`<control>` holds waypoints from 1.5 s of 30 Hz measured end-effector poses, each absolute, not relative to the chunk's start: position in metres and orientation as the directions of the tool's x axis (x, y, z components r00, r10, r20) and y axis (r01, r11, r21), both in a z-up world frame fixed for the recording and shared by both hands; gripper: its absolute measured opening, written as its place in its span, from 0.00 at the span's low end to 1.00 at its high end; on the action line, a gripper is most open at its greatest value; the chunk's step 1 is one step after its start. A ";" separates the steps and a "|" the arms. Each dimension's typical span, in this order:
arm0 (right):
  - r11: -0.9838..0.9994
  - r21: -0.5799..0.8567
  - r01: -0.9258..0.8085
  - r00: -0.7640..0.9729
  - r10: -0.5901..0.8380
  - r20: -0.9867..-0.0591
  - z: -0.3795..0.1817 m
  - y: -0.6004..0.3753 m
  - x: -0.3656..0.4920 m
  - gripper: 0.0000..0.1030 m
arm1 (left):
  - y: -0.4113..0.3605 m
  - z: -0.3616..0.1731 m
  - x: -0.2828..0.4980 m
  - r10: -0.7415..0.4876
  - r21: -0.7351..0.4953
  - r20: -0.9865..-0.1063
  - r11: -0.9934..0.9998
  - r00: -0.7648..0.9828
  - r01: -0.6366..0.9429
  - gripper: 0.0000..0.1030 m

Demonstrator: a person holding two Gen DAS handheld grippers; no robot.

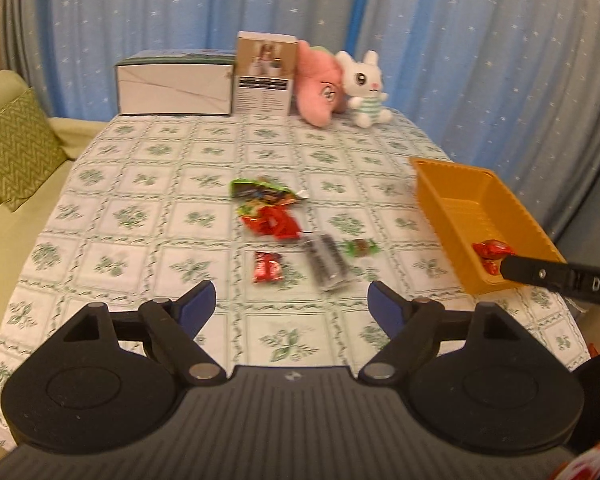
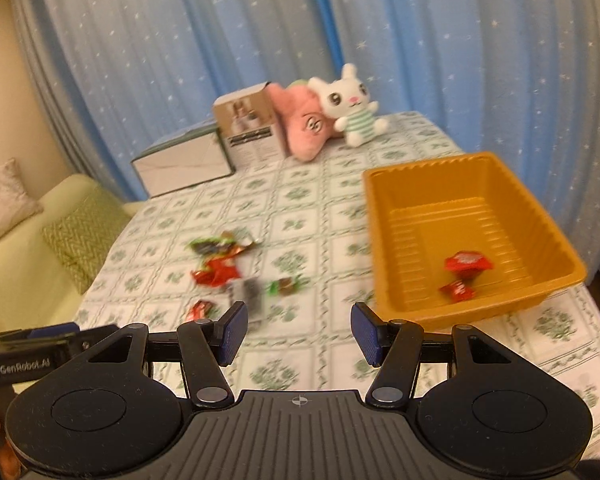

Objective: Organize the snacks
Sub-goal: 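Grasp the clear packet of dark sticks with the right tool while the left grasps a dark red candy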

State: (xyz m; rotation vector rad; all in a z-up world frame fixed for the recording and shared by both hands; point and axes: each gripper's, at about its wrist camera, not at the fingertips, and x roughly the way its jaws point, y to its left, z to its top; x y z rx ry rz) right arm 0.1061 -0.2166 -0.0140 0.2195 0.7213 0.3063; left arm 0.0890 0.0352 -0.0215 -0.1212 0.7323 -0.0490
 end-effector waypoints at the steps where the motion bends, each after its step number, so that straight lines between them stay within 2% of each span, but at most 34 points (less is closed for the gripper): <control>1: 0.932 0.299 -0.204 0.706 0.351 -0.615 -0.015 -0.213 0.106 0.56 | 0.038 -0.022 0.089 -0.082 -0.126 -0.664 0.992 0.743 -0.003 0.79; 19: 0.919 0.263 -0.294 0.649 0.393 -0.651 -0.062 -0.147 0.155 0.56 | 0.077 -0.059 0.134 -0.018 -0.068 -0.707 0.997 0.707 -0.043 0.79; 33: 0.902 0.266 -0.339 0.578 0.423 -0.698 -0.115 -0.111 0.221 0.55 | 0.084 -0.098 0.187 -0.060 -0.064 -0.727 0.998 0.684 0.020 0.76; 37: 0.904 0.242 -0.353 0.567 0.412 -0.713 -0.125 -0.100 0.232 0.45 | 0.090 -0.107 0.193 -0.059 -0.074 -0.734 0.997 0.677 0.006 0.76; 45: 0.918 0.137 -0.373 0.587 0.348 -0.732 -0.141 -0.083 0.237 0.41 | 0.097 -0.120 0.195 -0.082 -0.106 -0.745 0.994 0.662 0.004 0.72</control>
